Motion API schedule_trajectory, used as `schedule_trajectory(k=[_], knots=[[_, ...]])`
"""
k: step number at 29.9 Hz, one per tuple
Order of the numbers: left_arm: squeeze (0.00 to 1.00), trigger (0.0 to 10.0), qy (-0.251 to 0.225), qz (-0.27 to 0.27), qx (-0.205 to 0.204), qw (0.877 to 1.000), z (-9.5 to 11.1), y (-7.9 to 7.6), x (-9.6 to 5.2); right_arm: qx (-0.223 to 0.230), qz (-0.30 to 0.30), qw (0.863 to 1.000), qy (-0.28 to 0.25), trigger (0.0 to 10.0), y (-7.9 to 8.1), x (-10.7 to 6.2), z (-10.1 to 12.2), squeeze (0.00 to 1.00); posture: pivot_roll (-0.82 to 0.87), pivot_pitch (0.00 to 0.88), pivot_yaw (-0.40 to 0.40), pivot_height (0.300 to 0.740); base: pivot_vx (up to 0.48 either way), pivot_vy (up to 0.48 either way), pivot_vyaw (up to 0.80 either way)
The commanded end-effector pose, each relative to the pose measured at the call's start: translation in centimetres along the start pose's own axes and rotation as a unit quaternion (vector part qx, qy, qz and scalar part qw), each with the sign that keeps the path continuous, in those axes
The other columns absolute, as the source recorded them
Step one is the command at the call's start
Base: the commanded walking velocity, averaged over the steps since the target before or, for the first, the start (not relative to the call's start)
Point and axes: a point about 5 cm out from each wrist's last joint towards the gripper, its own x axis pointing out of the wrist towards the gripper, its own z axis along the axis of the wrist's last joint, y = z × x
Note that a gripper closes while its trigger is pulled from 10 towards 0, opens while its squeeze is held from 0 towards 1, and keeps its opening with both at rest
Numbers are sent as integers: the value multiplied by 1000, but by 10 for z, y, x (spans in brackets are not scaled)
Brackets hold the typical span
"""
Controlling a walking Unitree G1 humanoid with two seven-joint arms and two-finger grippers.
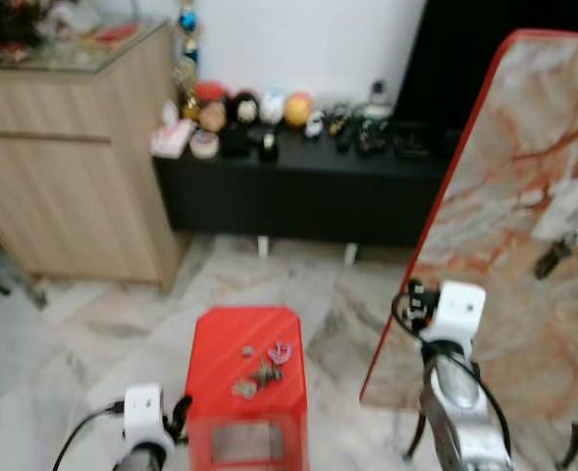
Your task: Hang keys on a hook
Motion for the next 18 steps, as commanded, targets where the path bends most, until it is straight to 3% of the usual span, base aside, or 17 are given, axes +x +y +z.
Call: schedule_trajectory(k=[1, 11, 18], knots=[[0, 10000, 5, 10, 2, 1000, -3, 8, -3, 8, 17, 1000, -3, 10000, 11, 1, 3, 0, 95, 0, -75, 740, 0, 472, 0], [0, 10000, 5, 10, 2, 1000, -3, 7, -3, 11, 26, 1000, -2, 10000, 13, 2, 4, 0, 99, 0, -77, 740, 0, 439, 0], [0, 10000, 35, 4, 21, 999, -11, 9, -5, 12, 25, 1000, -9, 10000, 13, 5, 7, 0, 105, 0, -78, 740, 0, 80, 0]])
